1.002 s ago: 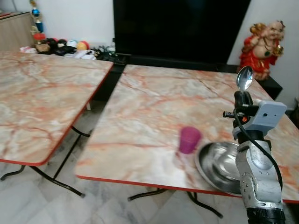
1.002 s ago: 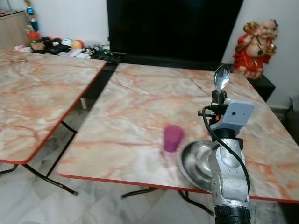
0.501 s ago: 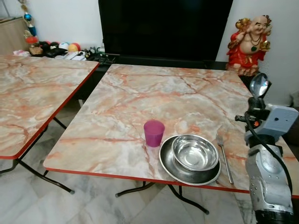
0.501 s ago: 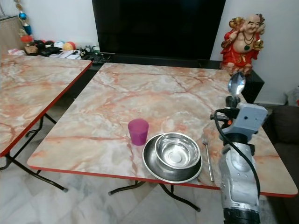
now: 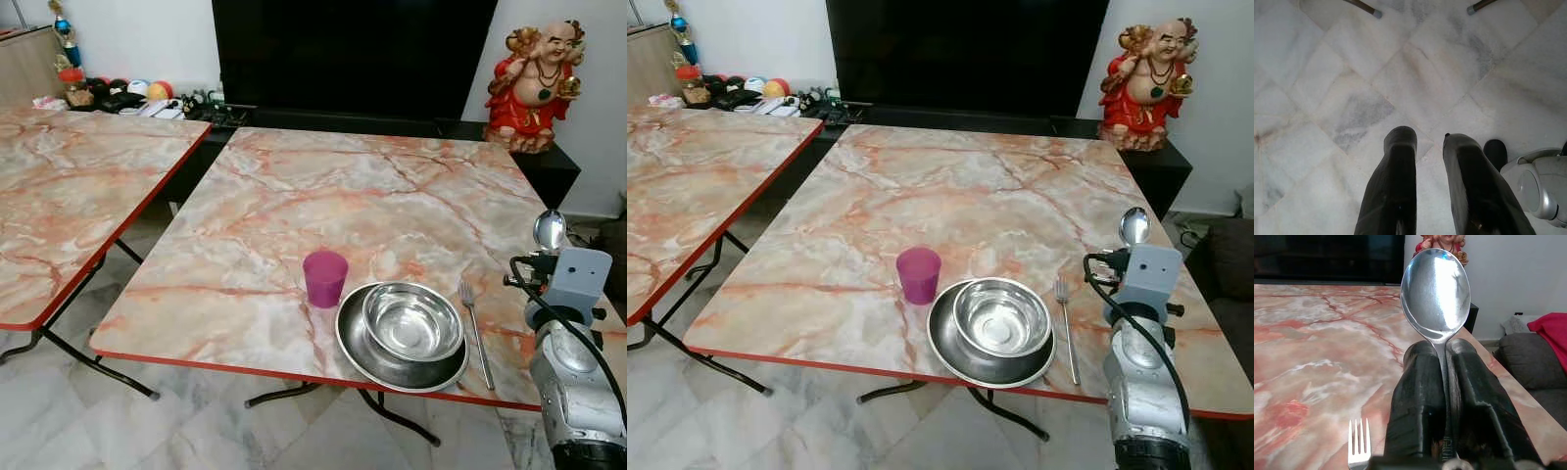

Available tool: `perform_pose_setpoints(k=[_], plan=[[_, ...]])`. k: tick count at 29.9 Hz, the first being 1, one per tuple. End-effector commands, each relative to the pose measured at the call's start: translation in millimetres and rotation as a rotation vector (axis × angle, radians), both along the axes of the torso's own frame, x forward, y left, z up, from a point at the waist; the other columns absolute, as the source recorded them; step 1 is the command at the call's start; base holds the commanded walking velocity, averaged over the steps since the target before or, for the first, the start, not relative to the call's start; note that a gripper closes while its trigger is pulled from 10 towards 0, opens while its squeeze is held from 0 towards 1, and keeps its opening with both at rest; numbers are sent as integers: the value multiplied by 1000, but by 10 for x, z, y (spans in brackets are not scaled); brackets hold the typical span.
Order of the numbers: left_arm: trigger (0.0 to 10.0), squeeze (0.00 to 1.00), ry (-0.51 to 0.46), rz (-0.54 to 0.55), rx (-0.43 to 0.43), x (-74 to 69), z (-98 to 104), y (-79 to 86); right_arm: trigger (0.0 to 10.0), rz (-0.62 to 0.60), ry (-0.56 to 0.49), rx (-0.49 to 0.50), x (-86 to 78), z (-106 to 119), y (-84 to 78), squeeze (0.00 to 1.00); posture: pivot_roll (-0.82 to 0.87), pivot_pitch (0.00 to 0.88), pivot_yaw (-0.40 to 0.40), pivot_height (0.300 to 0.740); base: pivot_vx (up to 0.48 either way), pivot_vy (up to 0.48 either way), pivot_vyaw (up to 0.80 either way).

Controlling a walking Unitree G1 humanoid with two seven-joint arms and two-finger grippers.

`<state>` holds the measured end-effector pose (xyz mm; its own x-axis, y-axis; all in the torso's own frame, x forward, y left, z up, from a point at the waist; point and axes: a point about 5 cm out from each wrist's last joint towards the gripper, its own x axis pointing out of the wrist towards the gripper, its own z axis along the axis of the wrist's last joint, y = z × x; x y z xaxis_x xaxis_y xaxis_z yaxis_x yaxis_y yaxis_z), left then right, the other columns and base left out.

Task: Setting the table

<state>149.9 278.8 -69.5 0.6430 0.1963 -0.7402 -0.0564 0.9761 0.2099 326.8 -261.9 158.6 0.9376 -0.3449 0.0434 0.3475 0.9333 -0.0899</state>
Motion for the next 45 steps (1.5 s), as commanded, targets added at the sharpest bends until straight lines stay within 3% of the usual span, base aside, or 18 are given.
perform_pose_setpoints(k=[1,19,32,45], plan=[[10000,0,10,9,-10,-44,-18,0,10000,1,-21,-5,8,60,4,0,87,0,-29,740,292,0,0],[10000,0,9,10,-7,-44,-25,-19,10000,4,-37,-6,39,99,16,0,86,0,-37,740,46,0,0],[10000,0,15,16,-1,-48,-28,-13,10000,17,-38,-10,47,106,36,0,91,0,-43,740,301,0,0],[10000,0,17,12,8,-48,-33,-26,10000,12,-35,-21,32,122,19,0,84,3,-46,740,0,0,0]])
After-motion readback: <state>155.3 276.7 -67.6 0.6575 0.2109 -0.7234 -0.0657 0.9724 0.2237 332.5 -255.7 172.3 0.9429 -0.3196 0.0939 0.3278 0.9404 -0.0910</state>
